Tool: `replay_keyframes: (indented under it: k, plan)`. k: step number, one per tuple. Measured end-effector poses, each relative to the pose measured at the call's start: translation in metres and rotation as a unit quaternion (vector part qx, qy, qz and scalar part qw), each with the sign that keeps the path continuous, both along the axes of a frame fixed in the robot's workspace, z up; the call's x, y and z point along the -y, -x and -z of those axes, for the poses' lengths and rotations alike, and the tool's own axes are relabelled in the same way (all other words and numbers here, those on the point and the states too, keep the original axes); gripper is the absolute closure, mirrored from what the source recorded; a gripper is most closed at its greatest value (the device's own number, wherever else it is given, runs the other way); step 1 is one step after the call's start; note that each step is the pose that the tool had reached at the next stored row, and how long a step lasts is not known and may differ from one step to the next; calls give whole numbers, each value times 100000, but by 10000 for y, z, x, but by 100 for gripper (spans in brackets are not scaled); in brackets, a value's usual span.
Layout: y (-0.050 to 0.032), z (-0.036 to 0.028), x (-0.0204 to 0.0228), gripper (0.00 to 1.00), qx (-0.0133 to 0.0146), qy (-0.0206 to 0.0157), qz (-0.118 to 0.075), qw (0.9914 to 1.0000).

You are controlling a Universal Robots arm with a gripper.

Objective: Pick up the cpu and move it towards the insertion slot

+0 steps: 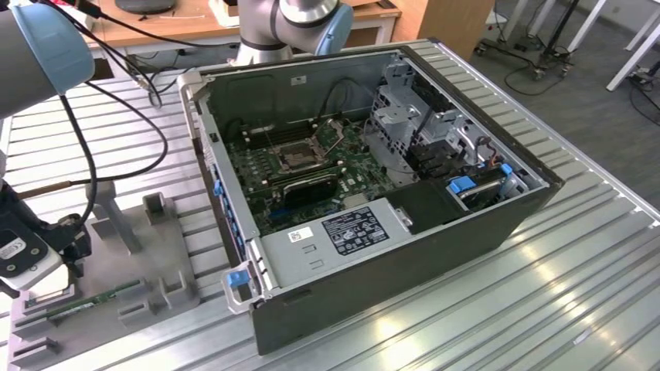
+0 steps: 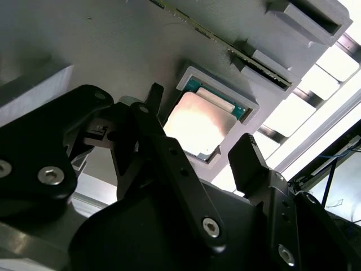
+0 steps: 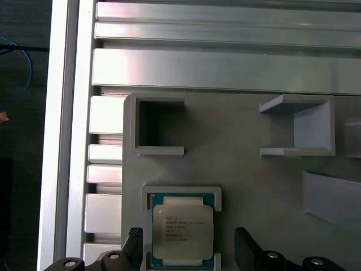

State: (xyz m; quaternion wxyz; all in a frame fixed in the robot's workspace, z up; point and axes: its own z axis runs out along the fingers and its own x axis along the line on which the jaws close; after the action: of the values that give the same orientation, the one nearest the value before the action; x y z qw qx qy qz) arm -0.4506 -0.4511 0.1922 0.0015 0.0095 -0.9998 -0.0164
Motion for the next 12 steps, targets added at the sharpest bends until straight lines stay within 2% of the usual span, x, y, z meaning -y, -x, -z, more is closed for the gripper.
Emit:
replay_keyframes:
  k: [12]
  plan:
    - [11,43,0,26,-6,5,2,100000]
